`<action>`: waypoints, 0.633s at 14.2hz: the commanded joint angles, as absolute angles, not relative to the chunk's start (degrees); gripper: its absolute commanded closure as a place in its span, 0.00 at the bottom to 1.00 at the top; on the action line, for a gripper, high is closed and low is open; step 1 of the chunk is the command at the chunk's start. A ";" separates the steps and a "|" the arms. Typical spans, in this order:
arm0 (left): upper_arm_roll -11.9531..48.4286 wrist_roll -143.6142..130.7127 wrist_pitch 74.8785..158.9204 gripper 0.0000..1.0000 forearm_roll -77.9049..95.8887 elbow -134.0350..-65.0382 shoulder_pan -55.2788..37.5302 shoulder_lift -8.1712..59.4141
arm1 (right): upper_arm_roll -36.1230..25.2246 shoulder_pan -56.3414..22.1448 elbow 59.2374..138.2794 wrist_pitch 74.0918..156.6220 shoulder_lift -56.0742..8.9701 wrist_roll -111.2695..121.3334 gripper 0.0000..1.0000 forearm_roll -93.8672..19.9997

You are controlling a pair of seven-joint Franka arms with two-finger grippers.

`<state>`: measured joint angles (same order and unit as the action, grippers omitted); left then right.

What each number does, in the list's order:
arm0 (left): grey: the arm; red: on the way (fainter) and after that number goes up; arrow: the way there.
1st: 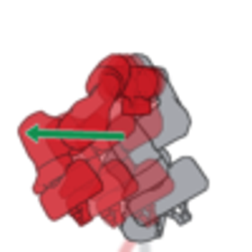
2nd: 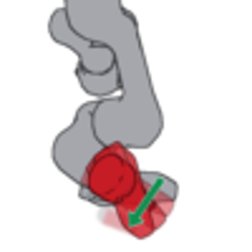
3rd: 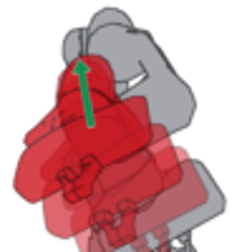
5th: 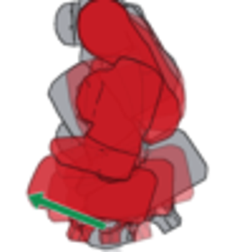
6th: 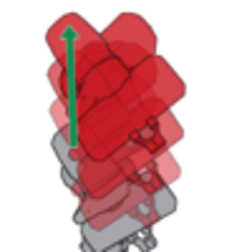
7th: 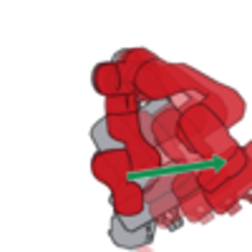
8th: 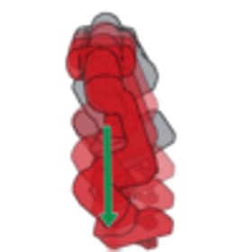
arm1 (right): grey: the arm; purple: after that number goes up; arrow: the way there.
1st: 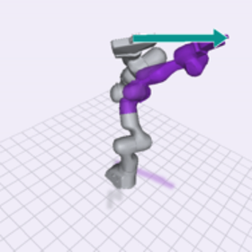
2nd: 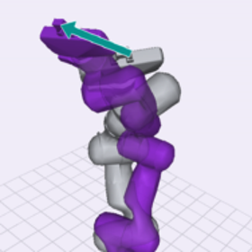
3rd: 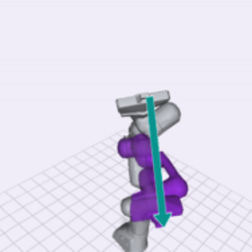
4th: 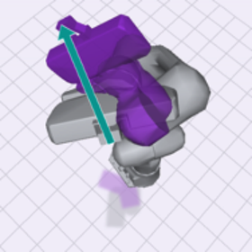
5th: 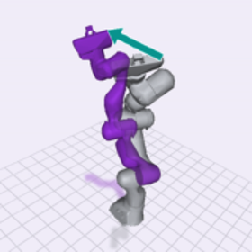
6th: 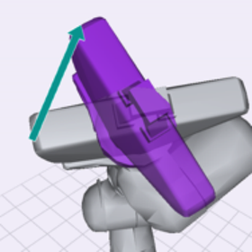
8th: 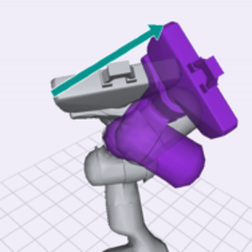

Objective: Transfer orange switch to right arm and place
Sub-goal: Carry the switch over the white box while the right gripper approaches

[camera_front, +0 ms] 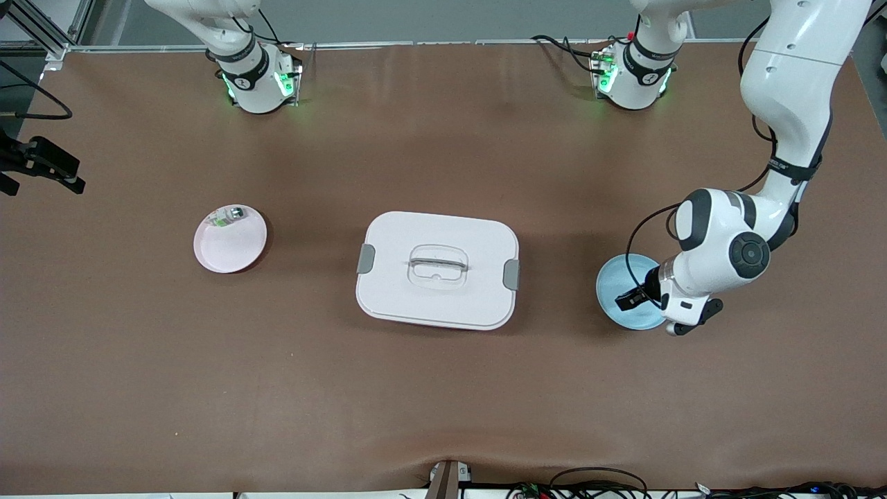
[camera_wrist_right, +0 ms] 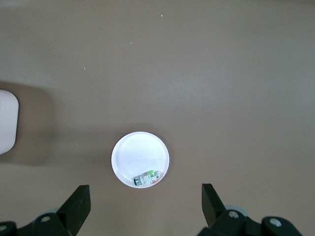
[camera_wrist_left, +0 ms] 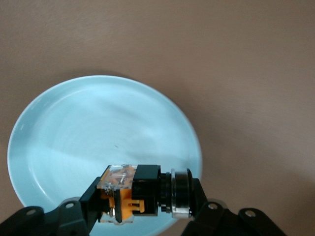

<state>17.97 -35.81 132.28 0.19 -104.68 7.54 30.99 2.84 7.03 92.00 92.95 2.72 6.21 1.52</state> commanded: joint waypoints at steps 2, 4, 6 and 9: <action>21.17 -37.00 121.66 1.00 3.15 -97.40 7.73 28.40 | 3.16 7.47 90.44 92.20 2.02 5.80 0.00 1.32; 23.02 -38.40 121.11 1.00 8.23 -96.59 7.47 28.30 | 3.25 7.38 90.44 92.11 2.02 5.71 0.00 1.32; 25.73 -41.99 121.11 1.00 10.45 -95.72 7.38 28.21 | 3.25 7.38 90.53 91.85 2.02 5.71 0.00 1.32; 31.53 -48.75 120.76 1.00 10.63 -92.74 7.29 28.21 | 3.25 7.47 90.62 91.76 2.02 5.71 0.00 1.32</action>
